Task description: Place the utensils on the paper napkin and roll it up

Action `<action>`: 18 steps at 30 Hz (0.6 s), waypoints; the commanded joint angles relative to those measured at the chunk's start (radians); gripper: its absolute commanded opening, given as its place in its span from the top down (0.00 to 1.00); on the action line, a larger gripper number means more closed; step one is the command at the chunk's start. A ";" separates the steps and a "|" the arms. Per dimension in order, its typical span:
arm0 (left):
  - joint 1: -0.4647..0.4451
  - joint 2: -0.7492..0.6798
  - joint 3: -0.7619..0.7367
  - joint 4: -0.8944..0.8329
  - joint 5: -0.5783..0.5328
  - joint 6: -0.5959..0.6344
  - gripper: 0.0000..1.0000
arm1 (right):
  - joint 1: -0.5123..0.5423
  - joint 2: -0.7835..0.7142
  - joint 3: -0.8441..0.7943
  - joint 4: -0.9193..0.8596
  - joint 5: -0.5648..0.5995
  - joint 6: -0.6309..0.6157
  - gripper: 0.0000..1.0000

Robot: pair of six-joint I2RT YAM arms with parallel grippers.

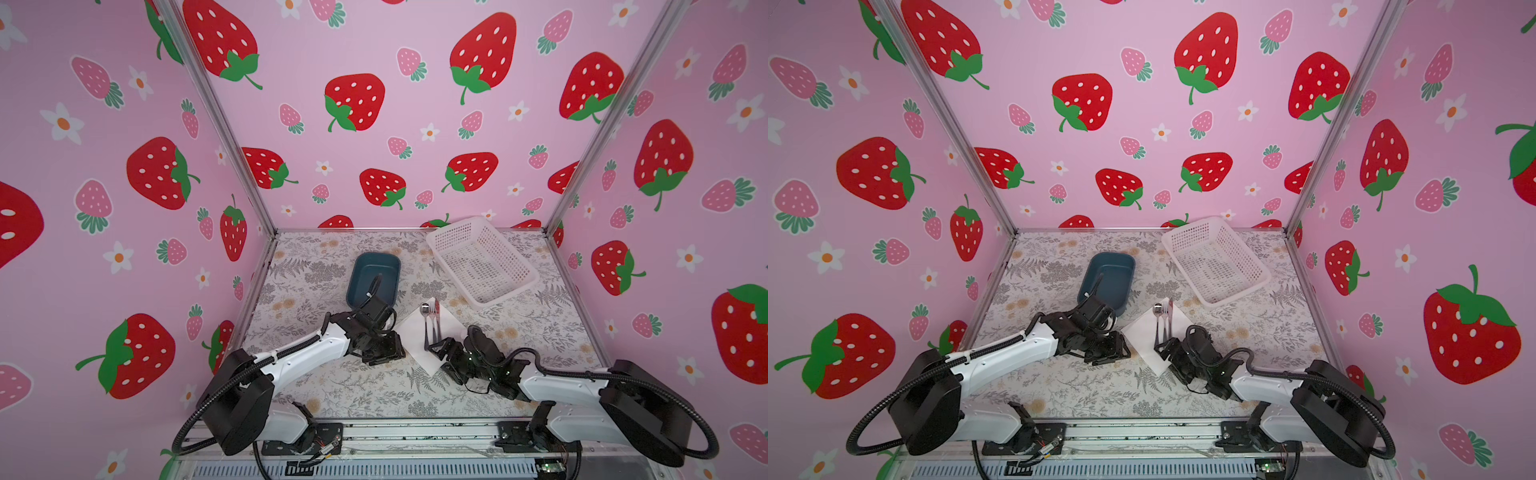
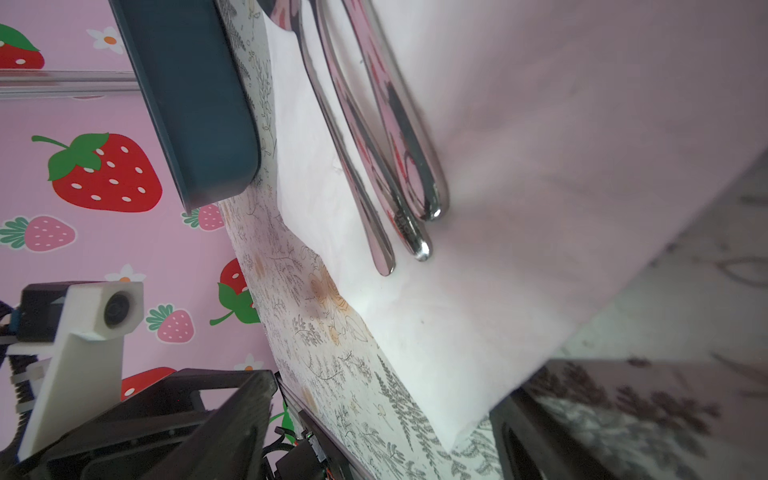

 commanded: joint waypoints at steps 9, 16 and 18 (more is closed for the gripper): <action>0.018 0.021 0.043 0.006 0.017 0.012 0.45 | -0.012 -0.038 0.010 -0.107 0.049 0.040 0.14; 0.023 0.024 0.041 0.010 0.026 0.010 0.45 | -0.011 -0.013 0.010 -0.096 0.058 0.054 0.14; 0.027 0.024 0.045 0.008 0.027 0.013 0.45 | -0.011 0.002 0.012 -0.060 0.048 0.038 0.14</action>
